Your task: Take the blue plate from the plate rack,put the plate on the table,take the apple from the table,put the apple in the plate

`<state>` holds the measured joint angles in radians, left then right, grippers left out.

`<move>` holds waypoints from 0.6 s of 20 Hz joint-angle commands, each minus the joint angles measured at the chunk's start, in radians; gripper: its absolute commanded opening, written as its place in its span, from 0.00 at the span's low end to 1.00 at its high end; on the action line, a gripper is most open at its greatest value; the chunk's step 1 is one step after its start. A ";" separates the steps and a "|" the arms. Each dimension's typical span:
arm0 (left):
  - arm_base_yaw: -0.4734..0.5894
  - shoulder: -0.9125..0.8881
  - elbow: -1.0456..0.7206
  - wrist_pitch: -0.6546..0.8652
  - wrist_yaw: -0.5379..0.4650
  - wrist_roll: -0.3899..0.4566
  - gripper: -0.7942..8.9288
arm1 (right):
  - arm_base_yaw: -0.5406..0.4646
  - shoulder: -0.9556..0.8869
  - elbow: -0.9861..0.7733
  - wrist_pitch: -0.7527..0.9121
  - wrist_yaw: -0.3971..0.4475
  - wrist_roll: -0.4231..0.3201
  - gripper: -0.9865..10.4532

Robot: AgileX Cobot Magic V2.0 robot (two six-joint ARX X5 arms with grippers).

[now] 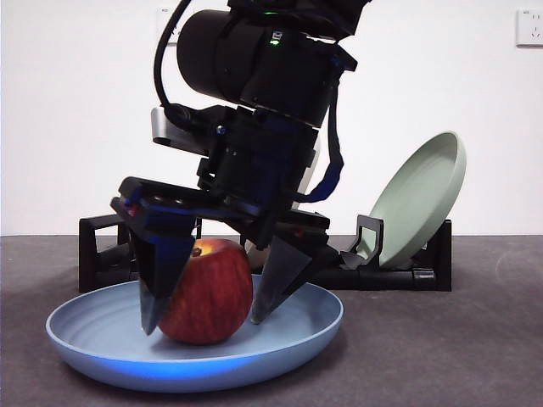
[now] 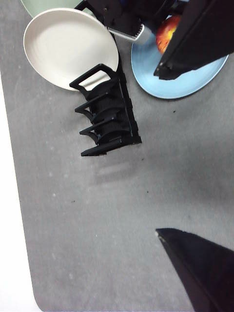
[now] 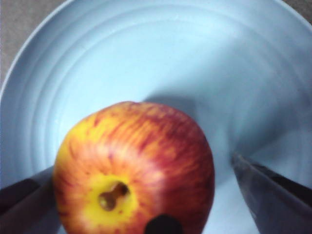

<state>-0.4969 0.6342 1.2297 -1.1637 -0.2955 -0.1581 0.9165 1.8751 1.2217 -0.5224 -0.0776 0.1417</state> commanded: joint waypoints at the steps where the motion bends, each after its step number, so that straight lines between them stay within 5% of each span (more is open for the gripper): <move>1: 0.000 -0.005 -0.008 0.003 0.046 0.002 0.63 | 0.000 -0.019 -0.003 -0.004 0.001 -0.001 0.56; 12: -0.001 -0.005 -0.008 0.110 0.333 0.032 0.63 | -0.006 -0.344 -0.003 -0.174 0.006 -0.004 0.55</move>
<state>-0.4973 0.6342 1.2297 -1.0691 0.0257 -0.1410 0.9104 1.5589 1.2217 -0.6888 -0.0753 0.1417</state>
